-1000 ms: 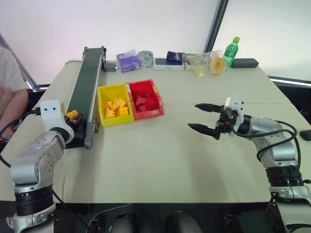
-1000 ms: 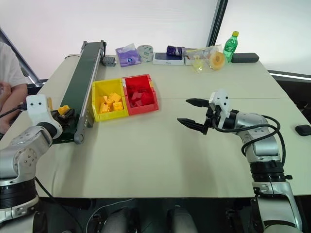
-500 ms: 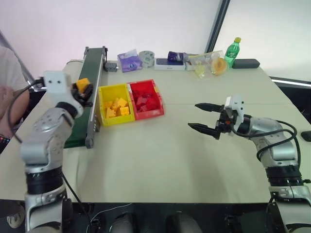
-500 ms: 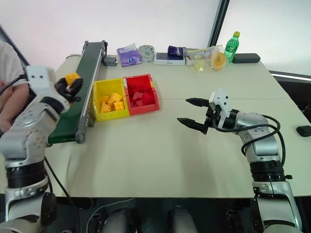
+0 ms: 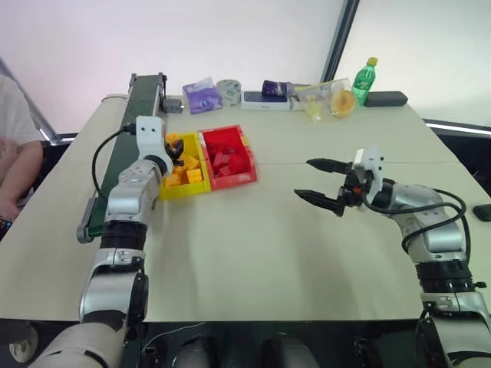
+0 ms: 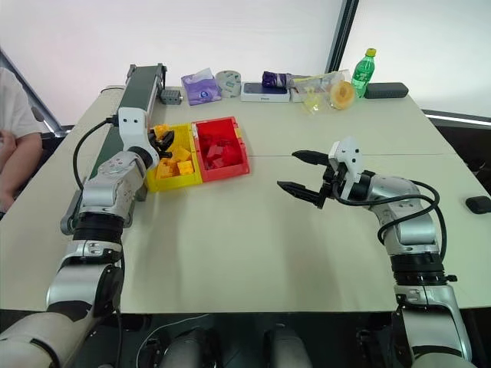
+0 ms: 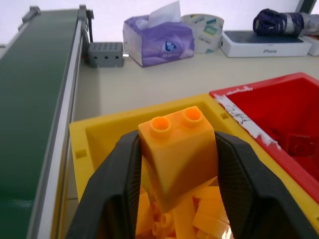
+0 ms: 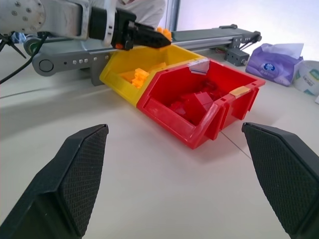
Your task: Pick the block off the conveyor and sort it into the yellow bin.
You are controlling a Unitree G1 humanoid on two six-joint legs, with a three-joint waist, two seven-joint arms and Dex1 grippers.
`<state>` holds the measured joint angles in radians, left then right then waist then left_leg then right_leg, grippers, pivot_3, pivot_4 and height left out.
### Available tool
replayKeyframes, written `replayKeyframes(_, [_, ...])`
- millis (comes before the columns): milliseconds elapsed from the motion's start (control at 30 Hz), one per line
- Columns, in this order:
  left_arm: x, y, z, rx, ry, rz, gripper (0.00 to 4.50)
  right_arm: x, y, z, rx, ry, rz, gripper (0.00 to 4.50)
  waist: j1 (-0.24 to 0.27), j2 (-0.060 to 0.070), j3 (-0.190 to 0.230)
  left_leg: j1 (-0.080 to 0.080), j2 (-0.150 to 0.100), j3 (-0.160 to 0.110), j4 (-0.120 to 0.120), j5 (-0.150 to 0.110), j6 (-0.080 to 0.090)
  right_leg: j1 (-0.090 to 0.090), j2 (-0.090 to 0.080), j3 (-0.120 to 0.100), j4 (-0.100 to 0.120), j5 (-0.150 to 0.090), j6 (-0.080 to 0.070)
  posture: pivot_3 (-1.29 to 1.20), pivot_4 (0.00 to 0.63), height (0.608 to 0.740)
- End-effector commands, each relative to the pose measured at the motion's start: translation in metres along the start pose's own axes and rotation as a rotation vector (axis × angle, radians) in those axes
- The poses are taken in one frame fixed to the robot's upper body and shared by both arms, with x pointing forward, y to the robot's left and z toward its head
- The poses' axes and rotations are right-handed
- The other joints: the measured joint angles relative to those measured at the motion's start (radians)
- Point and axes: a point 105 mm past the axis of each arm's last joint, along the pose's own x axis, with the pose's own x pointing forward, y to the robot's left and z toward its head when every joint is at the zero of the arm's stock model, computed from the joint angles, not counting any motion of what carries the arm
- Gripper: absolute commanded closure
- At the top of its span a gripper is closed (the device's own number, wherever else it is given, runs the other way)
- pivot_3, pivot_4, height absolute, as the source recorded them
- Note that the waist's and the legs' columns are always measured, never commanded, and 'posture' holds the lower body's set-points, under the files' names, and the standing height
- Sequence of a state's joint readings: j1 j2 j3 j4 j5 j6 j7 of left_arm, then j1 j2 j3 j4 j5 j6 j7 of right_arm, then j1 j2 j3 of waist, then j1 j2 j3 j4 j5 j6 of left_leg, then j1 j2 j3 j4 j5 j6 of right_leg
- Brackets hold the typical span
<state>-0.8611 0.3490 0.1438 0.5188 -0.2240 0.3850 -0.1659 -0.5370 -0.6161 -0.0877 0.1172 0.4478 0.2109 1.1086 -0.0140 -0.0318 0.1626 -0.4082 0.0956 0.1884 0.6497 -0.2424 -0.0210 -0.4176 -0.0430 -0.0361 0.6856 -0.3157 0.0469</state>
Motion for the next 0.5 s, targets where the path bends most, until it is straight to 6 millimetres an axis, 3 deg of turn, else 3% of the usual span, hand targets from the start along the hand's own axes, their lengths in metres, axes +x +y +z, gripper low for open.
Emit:
replayKeyframes(33, [0.001,0.001,0.031,-0.007,-0.11,-0.006,0.45,-0.005,-0.002,0.016,-0.044,-0.039,-0.015,0.0,0.0,0.0,0.0,0.0,0.0,0.0,0.0,0.0,0.0,0.0,0.0,0.0,0.0,0.0,0.0,0.0,0.15,0.74])
replayKeyframes(67, [-0.001,-0.001,0.033,-0.015,-0.119,-0.027,0.04,-0.005,-0.002,0.016,-0.044,-0.039,-0.015,0.0,0.0,0.0,0.0,0.0,0.0,0.0,0.0,0.0,0.0,0.0,0.0,0.0,0.0,0.0,0.0,0.0,0.15,0.74])
replayKeyframes(300, [-0.02,-0.002,0.061,-0.045,-0.227,-0.083,0.04,-0.002,-0.002,0.018,-0.038,-0.054,-0.008,0.0,0.0,0.0,0.0,0.0,0.0,0.0,0.0,0.0,0.0,0.0,0.0,0.0,0.0,0.0,0.0,0.0,0.15,0.74])
replayKeyframes(400, [-0.041,0.0,0.07,-0.066,-0.238,-0.131,0.04,-0.002,-0.003,0.018,-0.036,-0.053,-0.004,0.0,-0.006,0.0,0.0,0.0,0.0,0.0,0.0,0.0,0.0,0.0,0.0,0.0,0.0,0.0,0.0,0.0,0.15,0.74])
replayKeyframes(500, [-0.079,0.01,0.075,-0.023,-0.249,-0.191,0.04,-0.002,-0.003,0.017,-0.036,-0.047,0.004,0.0,-0.012,0.0,0.0,0.0,0.002,0.0,0.0,0.0,-0.001,-0.001,0.0,0.001,0.0,0.0,0.0,0.0,0.15,0.74])
